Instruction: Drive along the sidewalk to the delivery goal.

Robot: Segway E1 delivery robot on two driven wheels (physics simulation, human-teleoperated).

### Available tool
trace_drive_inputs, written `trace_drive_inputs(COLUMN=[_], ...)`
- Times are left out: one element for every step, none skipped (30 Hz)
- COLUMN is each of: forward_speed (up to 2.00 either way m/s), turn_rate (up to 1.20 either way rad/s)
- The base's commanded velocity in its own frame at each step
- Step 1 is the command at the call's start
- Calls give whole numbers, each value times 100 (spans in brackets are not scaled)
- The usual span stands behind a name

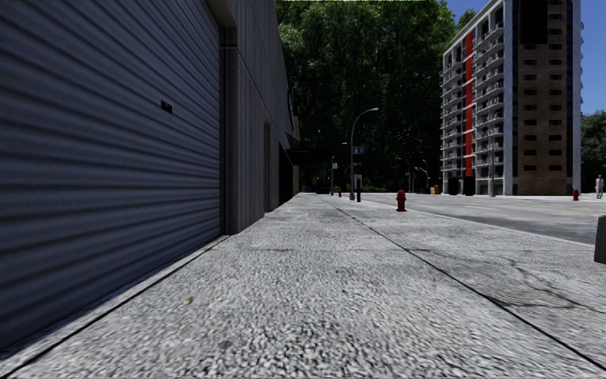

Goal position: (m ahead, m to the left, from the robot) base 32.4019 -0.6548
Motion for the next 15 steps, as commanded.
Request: trace_drive_inputs(forward_speed=[200,200,200,200,200,200,200,200,200,200,200,200,200,200,200], turn_rate=[0,0,0,0,0,0,0,0,0,0,0,0,0,0,0])
